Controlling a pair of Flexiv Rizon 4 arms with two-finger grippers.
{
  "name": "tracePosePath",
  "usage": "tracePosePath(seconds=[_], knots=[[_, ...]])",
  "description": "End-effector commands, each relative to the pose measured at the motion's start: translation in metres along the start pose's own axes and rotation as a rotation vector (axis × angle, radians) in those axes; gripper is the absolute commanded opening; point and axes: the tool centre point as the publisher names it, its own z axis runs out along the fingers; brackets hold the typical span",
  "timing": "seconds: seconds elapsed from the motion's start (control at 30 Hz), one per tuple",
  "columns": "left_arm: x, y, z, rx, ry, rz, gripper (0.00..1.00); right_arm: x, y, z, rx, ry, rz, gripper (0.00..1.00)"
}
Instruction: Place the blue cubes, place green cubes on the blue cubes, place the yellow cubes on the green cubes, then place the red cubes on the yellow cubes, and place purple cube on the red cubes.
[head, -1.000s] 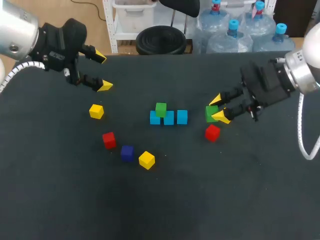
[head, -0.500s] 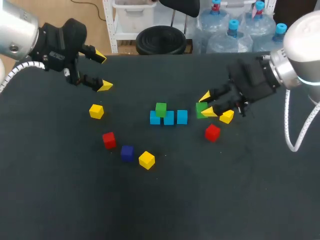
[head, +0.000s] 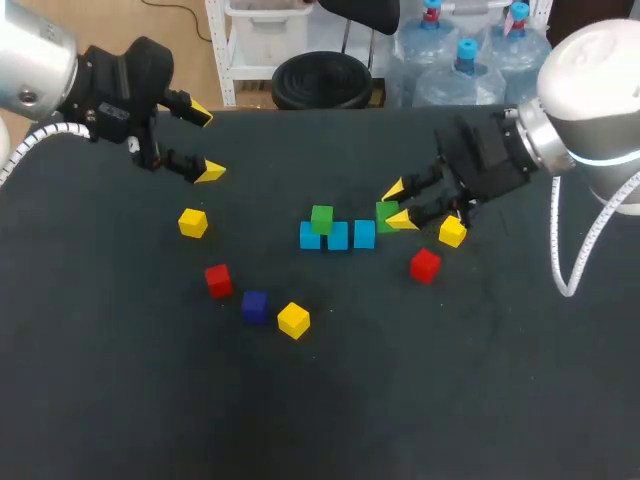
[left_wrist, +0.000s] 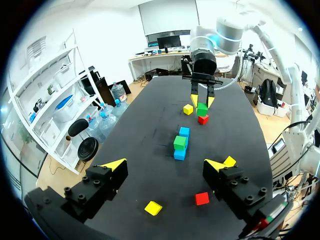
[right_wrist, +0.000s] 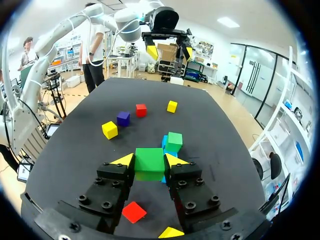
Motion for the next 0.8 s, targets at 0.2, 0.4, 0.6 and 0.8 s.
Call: tracePosePath(seconds=[0.2, 0.4, 0.6, 0.8], knots=[[0.002, 0.000, 0.000, -0.001, -0.007, 0.004, 1.00, 0.002, -0.014, 0.019, -0.013, -0.009, 0.001, 0.00], [0.002, 0.000, 0.000, -0.001, -0.007, 0.004, 1.00, 0.003, -0.023, 0.029, -0.013, -0.018, -0.005, 0.00], [0.002, 0.000, 0.000, -0.001, -0.007, 0.004, 1.00, 0.005, -0.028, 0.036, -0.006, -0.023, 0.000, 0.00], [0.002, 0.000, 0.000, -0.001, -0.007, 0.004, 1.00, 0.009, -0.029, 0.045, -0.013, -0.027, 0.000, 0.00]])
